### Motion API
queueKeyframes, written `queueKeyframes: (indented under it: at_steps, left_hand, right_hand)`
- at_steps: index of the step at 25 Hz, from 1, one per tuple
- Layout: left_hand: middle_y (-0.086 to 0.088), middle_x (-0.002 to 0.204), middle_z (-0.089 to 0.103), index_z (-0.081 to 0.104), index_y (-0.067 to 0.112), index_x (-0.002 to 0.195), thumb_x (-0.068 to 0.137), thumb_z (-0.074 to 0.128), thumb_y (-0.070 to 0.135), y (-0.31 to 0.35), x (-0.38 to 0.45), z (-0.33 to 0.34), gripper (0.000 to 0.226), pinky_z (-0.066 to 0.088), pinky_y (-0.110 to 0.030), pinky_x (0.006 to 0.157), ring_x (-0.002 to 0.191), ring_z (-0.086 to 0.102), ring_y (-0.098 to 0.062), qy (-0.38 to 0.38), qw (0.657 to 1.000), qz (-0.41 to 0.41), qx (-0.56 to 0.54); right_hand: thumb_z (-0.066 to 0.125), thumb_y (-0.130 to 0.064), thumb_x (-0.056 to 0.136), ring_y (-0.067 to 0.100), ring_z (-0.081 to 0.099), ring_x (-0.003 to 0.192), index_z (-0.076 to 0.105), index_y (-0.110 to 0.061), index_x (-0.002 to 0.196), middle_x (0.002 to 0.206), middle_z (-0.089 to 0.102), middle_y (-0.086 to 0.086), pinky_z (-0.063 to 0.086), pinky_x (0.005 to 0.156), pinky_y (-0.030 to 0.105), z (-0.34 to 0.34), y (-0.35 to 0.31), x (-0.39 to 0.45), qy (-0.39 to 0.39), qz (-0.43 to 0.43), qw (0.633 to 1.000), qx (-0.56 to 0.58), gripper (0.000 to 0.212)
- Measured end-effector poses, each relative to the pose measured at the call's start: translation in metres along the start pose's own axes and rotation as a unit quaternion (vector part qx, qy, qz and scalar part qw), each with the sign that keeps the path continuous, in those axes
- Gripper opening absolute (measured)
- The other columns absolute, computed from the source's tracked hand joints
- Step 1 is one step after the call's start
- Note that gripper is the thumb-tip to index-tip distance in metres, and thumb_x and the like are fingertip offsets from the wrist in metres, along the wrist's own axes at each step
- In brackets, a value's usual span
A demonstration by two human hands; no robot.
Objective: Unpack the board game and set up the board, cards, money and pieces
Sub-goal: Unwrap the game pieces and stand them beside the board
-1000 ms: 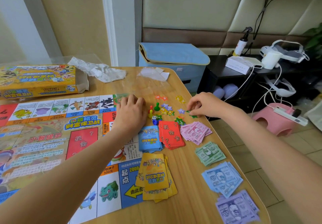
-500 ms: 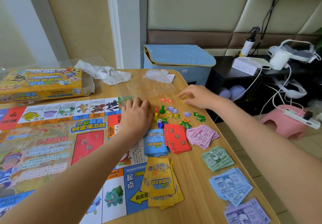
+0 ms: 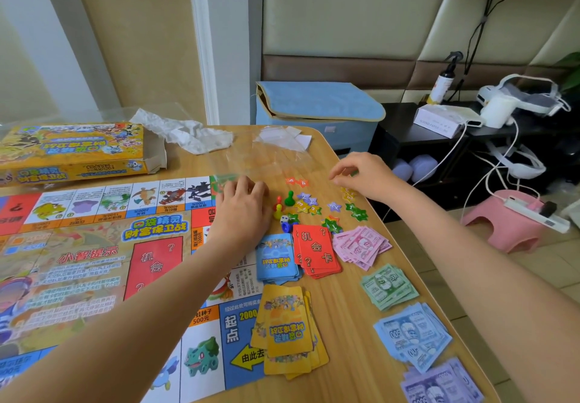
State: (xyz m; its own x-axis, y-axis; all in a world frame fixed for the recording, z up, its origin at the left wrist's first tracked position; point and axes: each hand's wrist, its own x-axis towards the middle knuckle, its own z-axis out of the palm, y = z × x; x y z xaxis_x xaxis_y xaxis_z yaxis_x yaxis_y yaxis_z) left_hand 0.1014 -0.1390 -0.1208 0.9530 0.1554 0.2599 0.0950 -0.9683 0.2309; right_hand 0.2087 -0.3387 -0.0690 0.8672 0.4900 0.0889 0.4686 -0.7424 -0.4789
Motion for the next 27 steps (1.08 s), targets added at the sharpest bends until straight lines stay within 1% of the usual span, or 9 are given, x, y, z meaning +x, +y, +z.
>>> queueKeyframes:
  at_steps: [4, 7, 10, 14, 17, 20, 22, 25, 27]
  left_hand:
    - [-0.008, 0.119, 0.046, 0.051, 0.014, 0.119, 0.098, 0.035, 0.037, 0.0, 0.0, 0.001, 0.035, 0.029, -0.036, 0.094, 0.111, 0.039, -0.028, 0.008, 1.0, 0.001, -0.005]
    - [-0.008, 0.117, 0.047, 0.052, 0.013, 0.118, 0.098, 0.036, 0.037, 0.0, 0.0, 0.001, 0.035, 0.03, -0.036, 0.093, 0.109, 0.04, -0.028, 0.013, 1.0, 0.001, -0.007]
    - [-0.008, 0.118, 0.047, 0.051, 0.013, 0.118, 0.098, 0.035, 0.037, 0.001, -0.001, 0.0, 0.035, 0.03, -0.036, 0.092, 0.109, 0.04, -0.028, 0.012, 1.0, 0.002, -0.007]
    - [-0.008, 0.119, 0.046, 0.05, 0.014, 0.119, 0.098, 0.034, 0.037, 0.0, 0.0, 0.0, 0.036, 0.029, -0.036, 0.093, 0.11, 0.039, -0.027, 0.009, 1.0, 0.0, -0.004]
    - [-0.008, 0.12, 0.045, 0.05, 0.014, 0.12, 0.098, 0.033, 0.038, 0.001, -0.001, 0.0, 0.036, 0.029, -0.036, 0.094, 0.111, 0.039, -0.027, 0.006, 1.0, 0.0, -0.001]
    - [-0.008, 0.12, 0.046, 0.05, 0.014, 0.119, 0.098, 0.033, 0.038, 0.0, -0.001, -0.001, 0.037, 0.029, -0.036, 0.094, 0.111, 0.039, -0.028, 0.004, 1.0, -0.001, -0.002]
    - [-0.008, 0.12, 0.045, 0.05, 0.014, 0.119, 0.098, 0.033, 0.039, 0.001, -0.001, -0.001, 0.037, 0.029, -0.036, 0.094, 0.111, 0.039, -0.028, 0.003, 1.0, -0.001, 0.001]
    - [-0.008, 0.119, 0.046, 0.05, 0.014, 0.119, 0.098, 0.033, 0.039, 0.0, 0.0, 0.0, 0.037, 0.03, -0.036, 0.093, 0.111, 0.039, -0.028, 0.006, 1.0, -0.001, 0.0]
    - [-0.008, 0.119, 0.046, 0.05, 0.014, 0.119, 0.098, 0.033, 0.039, 0.0, 0.0, 0.001, 0.037, 0.03, -0.036, 0.094, 0.111, 0.039, -0.028, 0.006, 1.0, 0.0, -0.002]
  right_hand:
    - [0.071, -0.009, 0.079, 0.008, 0.056, 0.074, 0.069, -0.018, 0.082, 0.084, 0.066, -0.003, 0.043, 0.061, 0.009, 0.002, -0.009, -0.001, -0.137, -0.007, 0.99, -0.013, 0.01]
    - [0.068, -0.003, 0.081, 0.007, 0.057, 0.069, 0.068, -0.012, 0.083, 0.077, 0.064, 0.0, 0.045, 0.065, 0.016, 0.015, -0.009, 0.003, -0.087, 0.016, 0.996, 0.024, 0.01]
    - [0.065, -0.002, 0.083, 0.009, 0.057, 0.076, 0.069, -0.011, 0.09, 0.088, 0.064, 0.002, 0.045, 0.068, 0.015, 0.019, -0.014, 0.006, -0.028, 0.0, 0.999, 0.046, 0.012]
    - [0.064, -0.007, 0.086, -0.002, 0.05, 0.08, 0.07, -0.023, 0.104, 0.092, 0.047, -0.018, 0.039, 0.073, 0.013, 0.018, -0.018, 0.003, -0.115, -0.061, 0.991, 0.01, 0.025]
    - [0.069, -0.01, 0.082, -0.001, 0.051, 0.076, 0.072, -0.019, 0.098, 0.087, 0.056, -0.013, 0.04, 0.071, 0.017, 0.02, -0.012, 0.002, -0.086, -0.038, 0.995, 0.023, 0.018]
    - [0.07, -0.012, 0.081, 0.007, 0.057, 0.082, 0.073, -0.017, 0.091, 0.094, 0.068, 0.0, 0.041, 0.067, 0.014, 0.021, -0.007, 0.007, -0.064, -0.003, 0.997, 0.039, 0.011]
    - [0.069, -0.009, 0.082, 0.008, 0.057, 0.082, 0.073, -0.016, 0.089, 0.093, 0.068, 0.002, 0.042, 0.067, 0.014, 0.017, -0.007, 0.011, -0.064, 0.01, 0.997, 0.04, 0.01]
    - [0.07, -0.011, 0.081, 0.009, 0.058, 0.075, 0.071, -0.013, 0.082, 0.084, 0.067, 0.003, 0.046, 0.074, 0.025, 0.005, -0.011, 0.016, -0.048, 0.029, 0.994, 0.09, 0.003]
    - [0.073, -0.017, 0.079, 0.006, 0.055, 0.072, 0.068, -0.015, 0.076, 0.079, 0.064, -0.003, 0.044, 0.074, 0.026, 0.003, -0.015, 0.016, -0.073, 0.035, 0.993, 0.089, 0.006]
